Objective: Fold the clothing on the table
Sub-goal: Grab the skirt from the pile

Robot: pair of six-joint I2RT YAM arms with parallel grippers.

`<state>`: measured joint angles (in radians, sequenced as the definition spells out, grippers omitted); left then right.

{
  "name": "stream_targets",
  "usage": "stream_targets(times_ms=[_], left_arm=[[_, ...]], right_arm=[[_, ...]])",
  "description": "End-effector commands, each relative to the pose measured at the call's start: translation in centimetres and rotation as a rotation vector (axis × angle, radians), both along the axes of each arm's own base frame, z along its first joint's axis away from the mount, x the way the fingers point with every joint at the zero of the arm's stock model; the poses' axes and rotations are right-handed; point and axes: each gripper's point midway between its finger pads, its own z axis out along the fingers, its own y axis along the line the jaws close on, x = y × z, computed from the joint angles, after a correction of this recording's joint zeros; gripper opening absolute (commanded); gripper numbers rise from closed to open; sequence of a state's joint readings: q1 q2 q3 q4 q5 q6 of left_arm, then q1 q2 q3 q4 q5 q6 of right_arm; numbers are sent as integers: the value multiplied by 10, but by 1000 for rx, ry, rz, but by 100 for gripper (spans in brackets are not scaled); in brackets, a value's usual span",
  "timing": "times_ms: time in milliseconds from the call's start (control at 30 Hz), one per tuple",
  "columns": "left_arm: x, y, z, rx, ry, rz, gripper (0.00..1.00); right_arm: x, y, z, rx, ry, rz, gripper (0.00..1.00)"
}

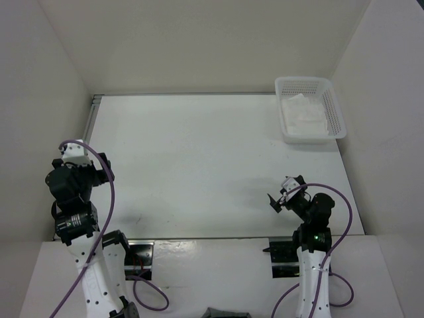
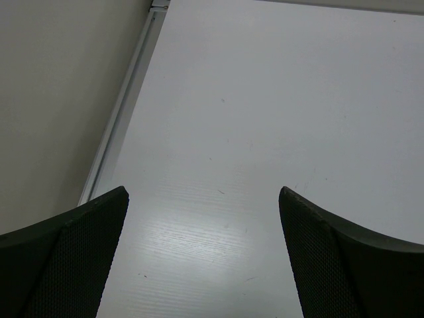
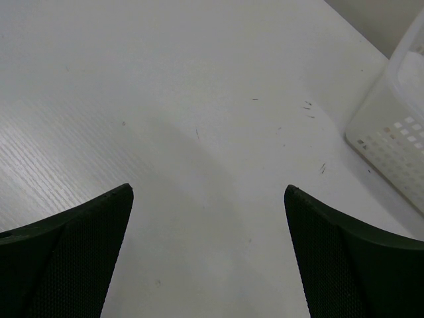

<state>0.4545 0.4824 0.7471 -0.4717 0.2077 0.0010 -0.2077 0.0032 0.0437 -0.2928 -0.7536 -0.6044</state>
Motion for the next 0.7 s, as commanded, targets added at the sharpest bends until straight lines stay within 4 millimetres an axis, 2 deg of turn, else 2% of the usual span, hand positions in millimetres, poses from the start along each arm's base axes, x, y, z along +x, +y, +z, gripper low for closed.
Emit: stream_targets(times_ms=[0,233,367,433,533,600,633,667], left_arm=[[2,-2,21,40,-52,-24,100],[7,2,11,23,-11,-15,100],[7,2,11,23,-11,-15,100],[4,1,16,33,-31,-15,100],[3,0,18,37,-40,-15,100],[3,-1,18,35,-41,-24,100],[3,-1,18,35,-41,-24,100],[5,-2,16,37,-32,-36,100]], right_arm=[[1,-1,17,-28,-89,2,98],[-1,4,19,-16,-94,29,98],[0,3,17,-27,-92,22,98],[-2,3,23,-83,-125,47,98],[5,-5,74,51,-209,-64,98],[2,-9,135,210,-335,-127,98],[-4,-12,164,233,-407,-152,98],[-8,-12,182,241,-462,-151,98]])
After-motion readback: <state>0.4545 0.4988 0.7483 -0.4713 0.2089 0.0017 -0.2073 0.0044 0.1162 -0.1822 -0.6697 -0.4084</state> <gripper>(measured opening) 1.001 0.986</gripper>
